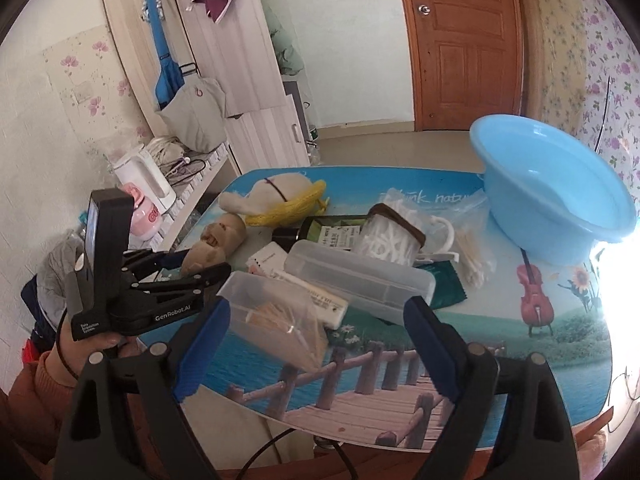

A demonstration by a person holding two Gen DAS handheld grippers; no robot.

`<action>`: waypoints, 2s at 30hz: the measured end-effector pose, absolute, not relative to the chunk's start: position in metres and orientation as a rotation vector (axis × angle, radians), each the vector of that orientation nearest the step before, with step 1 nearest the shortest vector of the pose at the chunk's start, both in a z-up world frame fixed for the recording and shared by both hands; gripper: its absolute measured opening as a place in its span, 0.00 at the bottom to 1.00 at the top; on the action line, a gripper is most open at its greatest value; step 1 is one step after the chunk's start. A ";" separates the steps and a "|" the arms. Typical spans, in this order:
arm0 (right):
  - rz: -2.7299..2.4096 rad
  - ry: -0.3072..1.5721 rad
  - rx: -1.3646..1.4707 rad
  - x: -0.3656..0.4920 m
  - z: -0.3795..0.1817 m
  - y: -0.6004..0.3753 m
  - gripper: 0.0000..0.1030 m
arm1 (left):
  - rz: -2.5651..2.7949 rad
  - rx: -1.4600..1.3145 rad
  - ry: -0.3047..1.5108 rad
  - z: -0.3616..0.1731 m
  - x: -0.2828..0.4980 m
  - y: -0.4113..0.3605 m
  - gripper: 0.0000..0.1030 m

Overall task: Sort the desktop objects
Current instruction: 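Carry the beige plush bear with left gripper while right carries clear toothpick box toward basin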

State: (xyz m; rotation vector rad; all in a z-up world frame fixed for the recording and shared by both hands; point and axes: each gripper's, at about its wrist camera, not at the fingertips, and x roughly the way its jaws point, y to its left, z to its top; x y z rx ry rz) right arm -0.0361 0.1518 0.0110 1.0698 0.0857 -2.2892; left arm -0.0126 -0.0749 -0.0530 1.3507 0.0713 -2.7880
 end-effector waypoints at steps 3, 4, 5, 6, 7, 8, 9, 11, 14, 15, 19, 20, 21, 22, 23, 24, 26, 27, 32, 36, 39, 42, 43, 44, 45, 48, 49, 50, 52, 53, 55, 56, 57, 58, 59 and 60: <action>-2.267 0.134 1.098 -0.034 0.006 0.135 0.87 | -2.804 1.357 0.096 -0.052 -0.005 -0.075 0.46; -2.275 0.164 1.104 -0.033 0.005 0.130 0.87 | -2.806 1.360 0.097 -0.051 -0.003 -0.075 0.46; -2.280 0.188 1.107 -0.032 0.003 0.125 0.87 | -2.811 1.362 0.097 -0.051 0.000 -0.074 0.46; -2.279 0.200 1.112 -0.032 0.001 0.121 0.87 | -2.814 1.364 0.099 -0.051 0.003 -0.073 0.46; -2.278 0.206 1.119 -0.032 0.000 0.118 0.87 | -2.816 1.365 0.103 -0.050 0.005 -0.073 0.46; -2.280 0.211 1.125 -0.032 -0.001 0.116 0.87 | -2.821 1.365 0.109 -0.050 0.009 -0.073 0.46; -2.285 0.219 1.130 -0.033 -0.002 0.113 0.87 | -2.824 1.366 0.112 -0.049 0.011 -0.073 0.46; -2.287 0.227 1.136 -0.033 -0.002 0.110 0.87 | -2.825 1.371 0.122 -0.048 0.015 -0.073 0.46; -2.300 0.248 1.133 -0.031 -0.002 0.103 0.87 | -2.830 1.372 0.128 -0.048 0.020 -0.071 0.46; -2.307 0.253 1.138 -0.031 -0.002 0.102 0.87 | -2.832 1.373 0.126 -0.048 0.022 -0.071 0.46; -2.321 0.242 1.156 -0.034 -0.006 0.102 0.63 | -2.841 1.370 0.121 -0.044 0.028 -0.064 0.46; -2.305 0.235 1.162 -0.035 -0.006 0.104 0.63 | -2.846 1.369 0.126 -0.043 0.029 -0.064 0.46; -2.302 0.232 1.161 -0.035 -0.005 0.106 0.63 | -2.850 1.368 0.128 -0.041 0.030 -0.063 0.46; -2.298 0.228 1.157 -0.034 -0.004 0.109 0.63 | -2.851 1.368 0.125 -0.040 0.031 -0.062 0.46; -2.295 0.229 1.148 -0.034 -0.003 0.112 0.63 | -2.852 1.367 0.119 -0.040 0.032 -0.060 0.46; -2.294 0.237 1.137 -0.032 -0.002 0.115 0.63 | -2.853 1.368 0.115 -0.039 0.034 -0.057 0.46; -2.297 0.247 1.124 -0.030 0.000 0.124 0.63 | -2.852 1.379 0.110 -0.040 0.036 -0.055 0.46; -2.298 0.247 1.118 -0.029 0.002 0.129 0.63 | -2.848 1.387 0.105 -0.041 0.036 -0.052 0.46; -2.353 0.248 1.104 -0.030 0.004 0.164 0.63 | -2.815 1.426 0.085 -0.048 0.037 -0.046 0.46; -2.441 0.247 1.100 -0.036 0.002 0.201 0.63 | -2.808 1.429 0.089 -0.050 0.037 -0.045 0.47; -2.511 0.245 1.112 -0.043 -0.001 0.226 0.63 | -2.802 1.426 0.091 -0.050 0.037 -0.045 0.47; -2.546 0.224 1.133 -0.049 -0.003 0.242 0.63 | -2.796 1.433 0.090 -0.051 0.036 -0.043 0.47; -2.551 0.223 1.134 -0.050 -0.004 0.244 0.63 | -2.794 1.434 0.090 -0.052 0.035 -0.043 0.47; -2.556 0.226 1.132 -0.051 -0.005 0.245 0.63 | -2.791 1.435 0.089 -0.052 0.035 -0.043 0.47; -2.557 0.231 1.130 -0.051 -0.006 0.246 0.63 | -2.789 1.436 0.088 -0.052 0.035 -0.043 0.48; -2.561 0.245 1.107 -0.051 -0.008 0.244 0.63 | -2.781 1.437 0.088 -0.053 0.033 -0.044 0.50; -2.562 0.255 1.097 -0.050 -0.009 0.243 0.63 | -2.778 1.438 0.089 -0.054 0.032 -0.044 0.52; -2.564 0.270 1.087 -0.049 -0.009 0.242 0.63 | -2.775 1.441 0.088 -0.055 0.031 -0.043 0.53; -2.565 0.282 1.075 -0.048 -0.009 0.240 0.63 | -2.773 1.445 0.085 -0.057 0.029 -0.042 0.54; -2.563 0.278 1.072 -0.047 -0.009 0.240 0.63 | -2.773 1.448 0.082 -0.059 0.028 -0.042 0.54; -2.564 0.258 1.070 -0.048 -0.010 0.241 0.64 | -2.772 1.454 0.077 -0.061 0.027 -0.040 0.54; -2.563 0.249 1.078 -0.049 -0.011 0.241 0.64 | -2.772 1.453 0.071 -0.062 0.027 -0.039 0.54; -2.560 0.242 1.090 -0.050 -0.012 0.241 0.63 | -2.773 1.446 0.052 -0.063 0.027 -0.037 0.54; -2.559 0.236 1.100 -0.052 -0.014 0.242 0.64 | -2.775 1.443 0.045 -0.063 0.027 -0.037 0.51; -2.562 0.232 1.106 -0.053 -0.016 0.242 0.64 | -2.781 1.443 0.046 -0.062 0.027 -0.036 0.50; -2.565 0.229 1.103 -0.053 -0.016 0.242 0.64 | -2.782 1.447 0.041 -0.062 0.026 -0.036 0.49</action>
